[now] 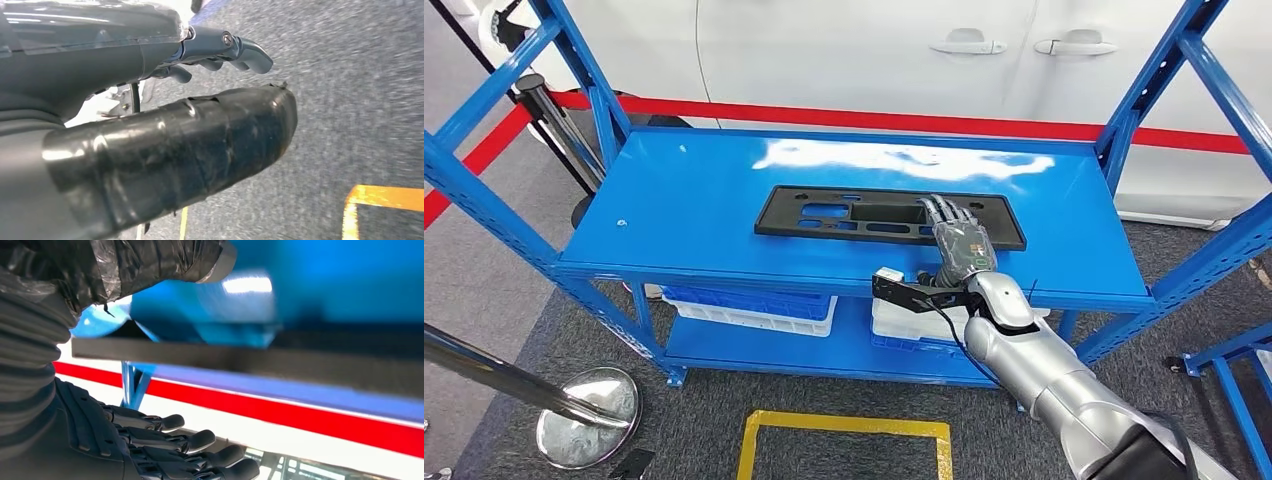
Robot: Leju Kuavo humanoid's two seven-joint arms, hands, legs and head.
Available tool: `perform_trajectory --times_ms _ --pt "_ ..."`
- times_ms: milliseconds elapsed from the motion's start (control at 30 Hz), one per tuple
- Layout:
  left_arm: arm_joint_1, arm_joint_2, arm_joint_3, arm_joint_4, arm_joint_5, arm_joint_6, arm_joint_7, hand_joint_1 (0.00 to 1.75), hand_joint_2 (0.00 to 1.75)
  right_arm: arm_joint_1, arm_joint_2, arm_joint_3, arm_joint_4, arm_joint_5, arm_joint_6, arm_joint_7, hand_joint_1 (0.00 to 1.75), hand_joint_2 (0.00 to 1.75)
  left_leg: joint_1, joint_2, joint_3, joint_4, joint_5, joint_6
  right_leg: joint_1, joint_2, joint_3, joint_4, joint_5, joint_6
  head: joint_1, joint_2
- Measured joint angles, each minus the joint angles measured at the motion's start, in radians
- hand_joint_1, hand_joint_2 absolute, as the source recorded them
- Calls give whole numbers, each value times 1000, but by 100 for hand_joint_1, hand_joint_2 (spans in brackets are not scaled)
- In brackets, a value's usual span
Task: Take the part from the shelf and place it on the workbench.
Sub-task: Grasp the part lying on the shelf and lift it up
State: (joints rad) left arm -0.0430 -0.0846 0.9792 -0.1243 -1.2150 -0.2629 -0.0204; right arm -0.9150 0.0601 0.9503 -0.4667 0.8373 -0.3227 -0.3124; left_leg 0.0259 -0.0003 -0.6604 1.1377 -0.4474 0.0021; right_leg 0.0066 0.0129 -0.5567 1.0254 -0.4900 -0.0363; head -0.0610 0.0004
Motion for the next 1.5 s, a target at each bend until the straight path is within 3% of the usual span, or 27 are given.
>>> perform_trajectory --times_ms 33,67,200,267,333,367,400,433,467,533,567,633,667,767,867,1200,1500 --pt "0 1 0 0 -1 0 0 0 0 -1 2 0 0 0 2 0 0 175 -4 0 18 -46 23 5 2 1 6 0 -6 3 1 0" --pt "-1 1 0 0 -2 -1 -1 0 0 -1 4 0 0 0 3 1 0 175 -7 0 30 -74 23 9 3 2 6 1 -10 6 2 0" --pt "-3 1 0 0 -5 -2 -2 0 0 -2 7 0 1 0 5 1 0 175 -3 -2 52 -112 2 16 3 -1 -5 11 -22 22 4 0" --pt "-3 0 0 0 -7 -1 -3 0 0 -3 9 0 1 0 7 2 0 175 2 -2 66 -124 -1 24 -1 -3 -45 91 -56 33 6 0" --pt "-4 0 0 0 -9 -1 -4 0 0 1 10 0 4 3 14 2 0 175 2 -3 76 -125 -9 30 -9 -5 -124 220 -93 41 7 0" --pt "-4 0 0 0 -9 -1 -4 0 0 5 11 0 6 6 19 2 0 175 2 -4 82 -125 -14 31 -13 -5 -156 262 -92 43 7 0" --pt "-4 0 0 0 -10 0 -3 0 0 8 12 0 8 11 26 4 0 175 2 -5 89 -124 -20 30 -16 -6 -176 274 -74 45 7 0" --pt "-3 0 0 0 -10 2 -3 0 0 10 14 0 11 16 33 7 0 175 2 -6 99 -123 -27 29 -18 -7 -176 245 -36 45 7 0" --pt "-3 0 0 0 -10 5 -3 0 0 11 15 0 13 23 41 10 0 175 2 -8 109 -122 -36 26 -19 -7 -161 187 14 43 7 0" --pt "-3 0 0 0 -10 8 -2 0 0 11 18 0 19 33 51 16 0 175 0 -9 124 -121 -51 16 -16 -8 -121 80 80 35 6 0" --pt "-4 0 0 0 -10 9 -2 0 0 11 22 1 22 38 56 18 8 175 -2 -9 126 -120 -55 11 -13 -7 -108 50 89 30 6 0" --pt "-6 0 0 0 -9 10 -3 0 0 11 31 3 27 50 72 27 38 175 -4 -9 123 -117 -57 5 -11 -5 -98 24 76 28 5 0" --pt "-6 0 0 0 -7 10 -4 0 0 11 35 6 30 59 84 33 69 175 -3 -8 123 -117 -57 4 -13 -2 -95 17 69 28 5 0" --pt "-10 2 0 -1 -2 7 -12 0 0 14 44 28 42 84 108 45 131 175 -2 -5 131 -124 -58 4 -13 5 -89 13 61 26 5 0" --pt "-14 3 0 -1 0 4 -17 0 0 22 50 45 55 88 113 52 170 175 -2 -4 141 -136 -63 2 -12 5 -85 13 57 21 5 0" --pt "-14 3 0 -2 2 -1 -28 0 0 24 71 53 76 62 105 61 175 175 -1 -4 151 -140 -63 -7 -10 4 -73 14 56 19 5 0" --pt "-14 3 0 -2 7 -3 -28 0 0 25 79 53 82 58 95 58 175 175 -3 -4 153 -138 -63 -7 -11 4 -71 13 57 20 5 0"
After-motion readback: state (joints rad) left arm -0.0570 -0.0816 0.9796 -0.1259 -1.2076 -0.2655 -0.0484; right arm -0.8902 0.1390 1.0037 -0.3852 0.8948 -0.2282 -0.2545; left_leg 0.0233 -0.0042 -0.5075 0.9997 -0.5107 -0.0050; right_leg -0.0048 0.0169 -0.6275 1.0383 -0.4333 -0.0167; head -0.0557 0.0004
